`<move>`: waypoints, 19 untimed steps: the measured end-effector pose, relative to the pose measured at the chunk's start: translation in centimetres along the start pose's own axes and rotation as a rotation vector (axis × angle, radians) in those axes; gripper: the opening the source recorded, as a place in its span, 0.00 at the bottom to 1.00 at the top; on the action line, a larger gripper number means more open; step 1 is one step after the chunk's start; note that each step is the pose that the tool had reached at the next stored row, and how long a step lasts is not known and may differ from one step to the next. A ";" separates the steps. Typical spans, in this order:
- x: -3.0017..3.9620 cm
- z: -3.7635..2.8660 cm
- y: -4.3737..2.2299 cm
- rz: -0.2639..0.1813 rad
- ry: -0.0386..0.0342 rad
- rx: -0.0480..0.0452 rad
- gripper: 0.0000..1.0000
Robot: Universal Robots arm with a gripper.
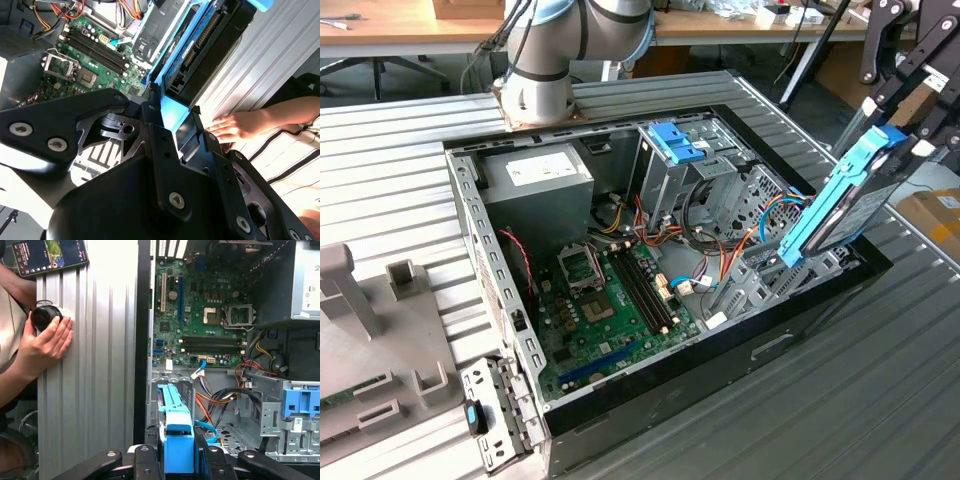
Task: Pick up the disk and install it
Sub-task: 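Insert the disk into the insertion slot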
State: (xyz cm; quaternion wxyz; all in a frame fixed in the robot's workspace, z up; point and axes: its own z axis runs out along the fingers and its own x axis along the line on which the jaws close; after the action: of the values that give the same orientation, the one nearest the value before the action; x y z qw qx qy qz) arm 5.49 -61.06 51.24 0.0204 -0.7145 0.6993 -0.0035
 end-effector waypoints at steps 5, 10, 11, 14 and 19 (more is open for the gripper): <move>-1.17 1.72 0.03 0.000 0.0000 -0.0001 0.36; -2.41 3.80 -0.23 0.000 0.0001 -0.0004 0.36; -2.46 3.94 -0.23 0.000 0.0003 -0.0004 0.36; -2.77 4.51 -0.45 0.000 0.0003 -0.0005 0.36; -2.73 6.23 -0.50 0.000 0.0004 -0.0006 0.36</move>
State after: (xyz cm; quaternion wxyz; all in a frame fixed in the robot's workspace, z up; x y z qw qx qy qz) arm 6.14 -58.17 45.10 0.0201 -0.7144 0.6995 -0.0034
